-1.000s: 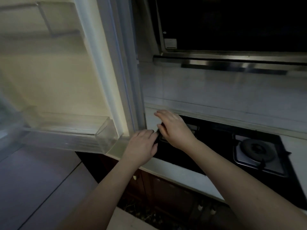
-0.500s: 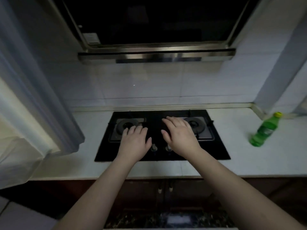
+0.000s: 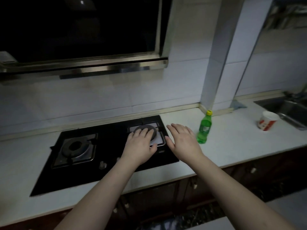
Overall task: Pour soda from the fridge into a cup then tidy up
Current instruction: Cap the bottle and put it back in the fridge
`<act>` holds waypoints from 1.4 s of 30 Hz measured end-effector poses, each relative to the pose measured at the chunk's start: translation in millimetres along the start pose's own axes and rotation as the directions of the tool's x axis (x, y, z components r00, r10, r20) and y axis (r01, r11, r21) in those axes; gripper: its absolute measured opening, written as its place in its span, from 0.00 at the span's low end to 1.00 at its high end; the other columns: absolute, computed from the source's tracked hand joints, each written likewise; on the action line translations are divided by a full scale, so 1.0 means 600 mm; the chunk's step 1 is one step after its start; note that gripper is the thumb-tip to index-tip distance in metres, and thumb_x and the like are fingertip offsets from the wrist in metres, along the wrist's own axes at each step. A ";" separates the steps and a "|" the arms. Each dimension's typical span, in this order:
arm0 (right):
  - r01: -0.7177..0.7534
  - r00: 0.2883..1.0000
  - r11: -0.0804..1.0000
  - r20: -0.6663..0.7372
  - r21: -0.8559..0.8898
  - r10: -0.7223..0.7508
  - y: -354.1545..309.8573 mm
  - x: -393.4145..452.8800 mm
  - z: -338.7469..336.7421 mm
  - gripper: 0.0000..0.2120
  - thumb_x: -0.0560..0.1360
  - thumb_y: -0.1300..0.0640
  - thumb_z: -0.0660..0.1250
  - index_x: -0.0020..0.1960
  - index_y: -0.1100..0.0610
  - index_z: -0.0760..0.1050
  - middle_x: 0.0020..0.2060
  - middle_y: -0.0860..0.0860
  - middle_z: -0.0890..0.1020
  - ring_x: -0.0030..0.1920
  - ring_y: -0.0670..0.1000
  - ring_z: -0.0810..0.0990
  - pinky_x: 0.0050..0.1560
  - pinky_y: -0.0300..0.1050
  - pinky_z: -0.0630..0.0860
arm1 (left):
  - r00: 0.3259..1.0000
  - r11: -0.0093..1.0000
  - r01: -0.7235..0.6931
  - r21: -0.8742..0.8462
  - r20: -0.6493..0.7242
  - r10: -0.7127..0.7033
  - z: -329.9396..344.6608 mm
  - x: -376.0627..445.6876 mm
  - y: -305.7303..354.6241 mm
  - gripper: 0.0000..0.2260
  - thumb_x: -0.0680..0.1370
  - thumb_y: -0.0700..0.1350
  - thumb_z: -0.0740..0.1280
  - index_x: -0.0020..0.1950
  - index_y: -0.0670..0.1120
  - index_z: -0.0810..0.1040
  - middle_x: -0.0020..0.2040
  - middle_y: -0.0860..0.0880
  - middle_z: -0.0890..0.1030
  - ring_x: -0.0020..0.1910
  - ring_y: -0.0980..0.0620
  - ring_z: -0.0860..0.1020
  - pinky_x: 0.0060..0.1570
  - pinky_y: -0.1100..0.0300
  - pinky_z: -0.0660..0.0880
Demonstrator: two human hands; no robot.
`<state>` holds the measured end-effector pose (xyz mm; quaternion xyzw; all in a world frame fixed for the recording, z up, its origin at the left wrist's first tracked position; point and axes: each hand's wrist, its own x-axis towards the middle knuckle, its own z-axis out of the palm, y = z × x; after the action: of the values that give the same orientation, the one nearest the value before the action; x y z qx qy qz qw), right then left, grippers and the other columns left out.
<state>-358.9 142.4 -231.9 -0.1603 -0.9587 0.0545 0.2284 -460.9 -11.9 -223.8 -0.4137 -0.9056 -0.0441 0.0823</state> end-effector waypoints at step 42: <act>-0.135 0.985 0.991 0.106 -0.022 0.137 0.485 0.151 0.128 0.28 0.73 0.53 0.68 0.71 0.56 0.66 0.69 0.56 0.70 0.66 0.57 0.72 0.63 0.52 0.69 | 0.867 0.813 0.168 -0.558 0.476 0.148 0.357 0.434 0.299 0.28 0.72 0.57 0.70 0.67 0.47 0.71 0.63 0.47 0.76 0.61 0.47 0.75 0.57 0.55 0.73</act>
<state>-388.4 444.7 -313.9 -0.2240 -0.9568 0.0715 0.1712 -517.1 329.9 -383.6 -0.4108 -0.8399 -0.2111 -0.2850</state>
